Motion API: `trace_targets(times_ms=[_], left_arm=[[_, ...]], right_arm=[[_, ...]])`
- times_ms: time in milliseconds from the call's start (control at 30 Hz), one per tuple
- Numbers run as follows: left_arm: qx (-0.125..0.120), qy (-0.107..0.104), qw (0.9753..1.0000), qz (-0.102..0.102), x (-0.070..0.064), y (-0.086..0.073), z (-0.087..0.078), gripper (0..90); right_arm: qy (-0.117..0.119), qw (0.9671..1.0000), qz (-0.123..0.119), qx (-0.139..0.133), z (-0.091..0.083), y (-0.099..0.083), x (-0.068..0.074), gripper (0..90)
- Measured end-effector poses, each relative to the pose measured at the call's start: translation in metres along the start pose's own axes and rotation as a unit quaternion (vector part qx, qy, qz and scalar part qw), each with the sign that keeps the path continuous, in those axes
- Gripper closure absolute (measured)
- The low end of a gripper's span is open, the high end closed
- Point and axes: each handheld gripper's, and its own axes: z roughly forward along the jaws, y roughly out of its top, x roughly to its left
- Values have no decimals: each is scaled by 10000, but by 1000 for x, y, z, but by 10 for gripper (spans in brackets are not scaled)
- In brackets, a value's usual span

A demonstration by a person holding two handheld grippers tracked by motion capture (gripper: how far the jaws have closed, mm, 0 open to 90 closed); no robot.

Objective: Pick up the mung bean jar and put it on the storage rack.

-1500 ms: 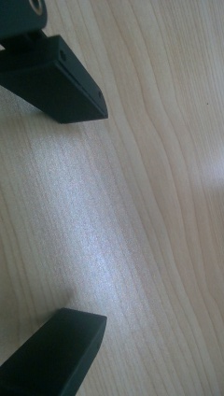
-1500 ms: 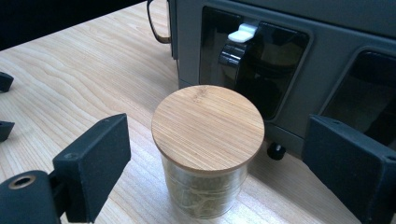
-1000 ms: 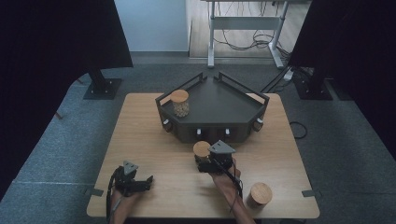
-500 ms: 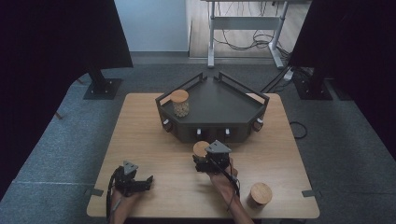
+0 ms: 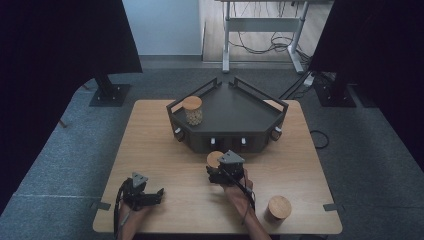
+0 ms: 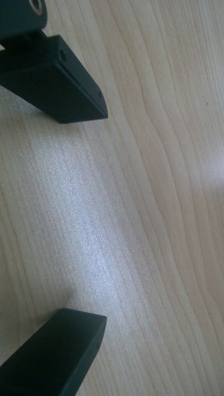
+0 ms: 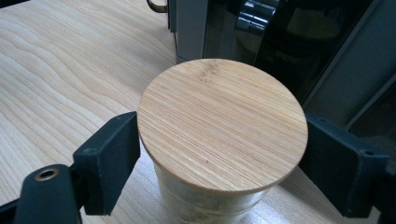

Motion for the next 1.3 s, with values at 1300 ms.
trace_targets(times_ms=[1300], left_arm=[[-4,-7,10000,3,0,0,0,28]], right_arm=[[-33,9998,108,-153,-10,6,8,245]])
